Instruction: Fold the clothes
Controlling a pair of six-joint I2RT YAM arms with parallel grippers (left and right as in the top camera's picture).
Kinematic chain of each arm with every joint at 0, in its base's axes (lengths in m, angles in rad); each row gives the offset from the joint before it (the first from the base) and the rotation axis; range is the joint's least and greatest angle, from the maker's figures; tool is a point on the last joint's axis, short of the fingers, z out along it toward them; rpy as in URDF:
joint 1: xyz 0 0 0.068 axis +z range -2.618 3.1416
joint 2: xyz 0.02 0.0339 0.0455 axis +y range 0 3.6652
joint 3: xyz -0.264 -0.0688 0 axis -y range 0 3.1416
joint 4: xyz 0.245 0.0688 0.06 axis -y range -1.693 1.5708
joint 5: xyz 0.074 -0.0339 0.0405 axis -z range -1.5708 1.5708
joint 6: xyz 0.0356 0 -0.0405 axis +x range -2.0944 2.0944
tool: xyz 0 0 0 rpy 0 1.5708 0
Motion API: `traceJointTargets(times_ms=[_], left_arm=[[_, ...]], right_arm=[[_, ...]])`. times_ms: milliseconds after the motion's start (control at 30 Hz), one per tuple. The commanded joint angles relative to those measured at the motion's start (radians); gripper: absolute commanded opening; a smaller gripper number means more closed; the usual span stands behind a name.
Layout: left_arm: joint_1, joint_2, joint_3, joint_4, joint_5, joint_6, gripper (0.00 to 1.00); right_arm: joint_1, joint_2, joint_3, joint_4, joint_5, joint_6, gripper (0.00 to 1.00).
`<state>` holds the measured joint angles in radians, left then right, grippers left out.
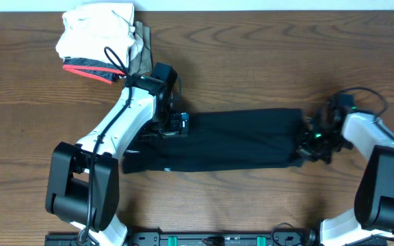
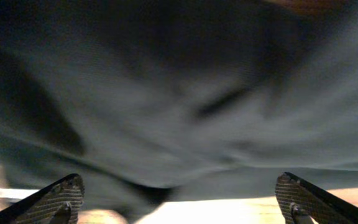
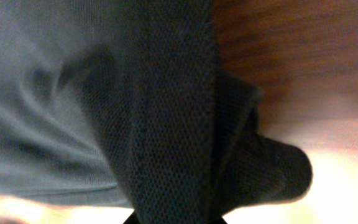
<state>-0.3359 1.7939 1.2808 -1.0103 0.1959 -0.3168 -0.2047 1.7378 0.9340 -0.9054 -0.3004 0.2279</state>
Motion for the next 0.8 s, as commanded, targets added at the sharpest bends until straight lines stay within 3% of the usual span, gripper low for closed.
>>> traceJointTargets(times_ms=[0, 333, 767], left_arm=[[0.000, 0.001, -0.013, 0.002, -0.002, -0.002, 0.98], [0.000, 0.001, -0.013, 0.018, -0.001, -0.036, 0.98], [0.000, 0.001, -0.013, 0.017, -0.001, -0.036, 0.98]], right_arm=[[-0.050, 0.009, 0.107, -0.079, 0.240, 0.035, 0.01], [0.030, 0.007, 0.265, -0.250, 0.485, 0.220, 0.01], [0.415, 0.007, 0.262, -0.291, 0.681, 0.378, 0.01]])
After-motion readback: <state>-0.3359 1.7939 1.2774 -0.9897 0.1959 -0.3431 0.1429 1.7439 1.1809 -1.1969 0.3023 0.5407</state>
